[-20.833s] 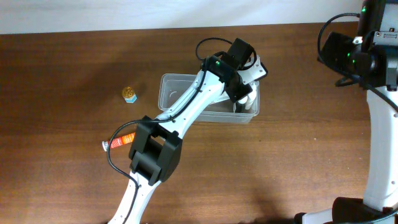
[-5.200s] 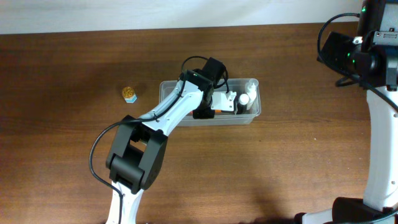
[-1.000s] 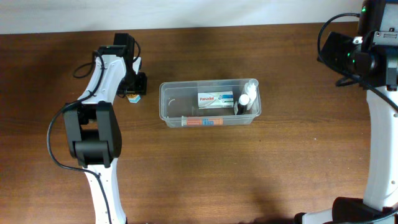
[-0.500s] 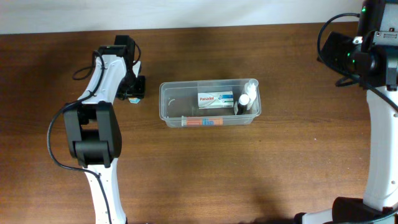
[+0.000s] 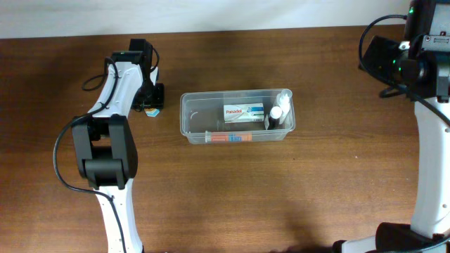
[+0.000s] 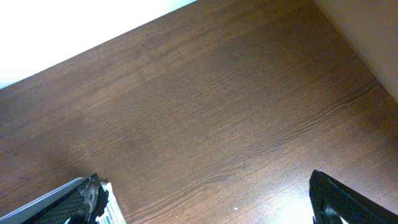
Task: Pack container
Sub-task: 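Lower the left gripper and grasp the small gold-lidded jar, then lift the jar and carry it toward the container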
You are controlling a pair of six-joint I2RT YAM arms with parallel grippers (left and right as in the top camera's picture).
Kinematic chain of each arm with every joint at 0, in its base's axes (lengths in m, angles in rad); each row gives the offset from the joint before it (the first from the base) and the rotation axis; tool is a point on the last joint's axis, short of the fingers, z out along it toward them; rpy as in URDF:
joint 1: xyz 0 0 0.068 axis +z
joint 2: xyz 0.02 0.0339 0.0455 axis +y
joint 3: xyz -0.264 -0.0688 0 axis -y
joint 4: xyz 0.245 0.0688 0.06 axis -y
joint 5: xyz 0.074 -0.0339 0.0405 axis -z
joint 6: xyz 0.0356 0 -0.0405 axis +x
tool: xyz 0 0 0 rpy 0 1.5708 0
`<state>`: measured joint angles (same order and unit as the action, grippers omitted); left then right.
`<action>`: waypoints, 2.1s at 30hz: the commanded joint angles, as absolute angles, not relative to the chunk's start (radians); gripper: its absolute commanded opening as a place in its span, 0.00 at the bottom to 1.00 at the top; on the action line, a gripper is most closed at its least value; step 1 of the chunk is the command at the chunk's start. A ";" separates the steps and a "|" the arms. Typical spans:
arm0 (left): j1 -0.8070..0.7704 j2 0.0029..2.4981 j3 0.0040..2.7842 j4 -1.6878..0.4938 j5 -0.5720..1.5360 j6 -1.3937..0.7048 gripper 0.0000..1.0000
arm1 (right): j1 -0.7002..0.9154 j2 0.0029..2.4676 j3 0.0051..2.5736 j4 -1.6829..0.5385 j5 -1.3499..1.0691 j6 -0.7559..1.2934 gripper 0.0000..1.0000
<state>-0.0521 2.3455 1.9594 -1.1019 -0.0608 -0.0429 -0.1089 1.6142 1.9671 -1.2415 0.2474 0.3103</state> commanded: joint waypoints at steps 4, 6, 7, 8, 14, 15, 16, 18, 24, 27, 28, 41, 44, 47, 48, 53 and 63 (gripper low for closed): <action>-0.048 2.357 1.958 -1.100 -0.068 -0.070 0.49 | -0.113 1.615 1.982 -1.239 0.267 0.311 0.98; -0.048 2.357 1.946 -1.092 -0.068 -0.081 0.49 | -0.113 1.615 1.982 -1.240 0.266 0.311 0.98; -0.048 2.357 1.937 -1.085 -0.068 -0.084 0.49 | -0.113 1.615 1.982 -1.240 0.267 0.311 0.98; -0.048 2.357 1.927 -1.076 -0.068 -0.091 0.49 | -0.113 1.615 1.982 -1.239 0.267 0.311 0.98; -0.048 2.357 1.900 -1.051 -0.068 -0.101 0.49 | -0.113 1.615 1.982 -1.240 0.267 0.311 0.98; -0.048 2.357 1.900 -1.050 -0.068 -0.101 0.47 | -0.113 1.615 1.982 -1.239 0.267 0.311 0.98; -0.048 2.357 1.900 -1.048 -0.068 -0.101 0.40 | -0.113 1.615 1.982 -1.239 0.267 0.311 0.98; -0.048 2.357 1.900 -1.048 -0.068 -0.101 0.32 | -0.113 1.615 1.982 -1.240 0.267 0.311 0.99; -0.048 2.357 1.900 -1.048 -0.068 -0.101 0.27 | -0.113 1.615 1.982 -1.240 0.267 0.311 0.98; -0.048 2.356 1.906 -1.054 -0.068 -0.101 0.27 | -0.113 1.615 1.982 -1.239 0.267 0.311 0.98; -0.048 2.356 1.913 -1.061 -0.068 -0.101 0.27 | -0.113 1.615 1.982 -1.239 0.267 0.311 0.98; -0.055 2.356 2.243 -1.341 -0.055 -0.062 0.27 | -0.113 1.615 1.982 -1.240 0.267 0.311 0.98; -0.066 2.356 2.333 -1.424 -0.012 -0.012 0.27 | -0.113 1.615 1.982 -1.240 0.267 0.311 0.98; -0.085 2.356 2.408 -1.499 0.028 0.041 0.28 | -0.113 1.615 1.982 -1.240 0.267 0.311 0.98; -0.094 2.356 2.430 -1.525 0.035 0.058 0.28 | -0.113 1.615 1.982 -1.240 0.266 0.311 0.99; -0.147 2.356 2.495 -1.611 0.035 0.086 0.28 | -0.113 1.615 1.982 -1.239 0.267 0.311 0.98; -0.284 2.356 2.510 -1.682 0.038 0.130 0.28 | -0.113 1.615 1.982 -1.239 0.267 0.311 0.98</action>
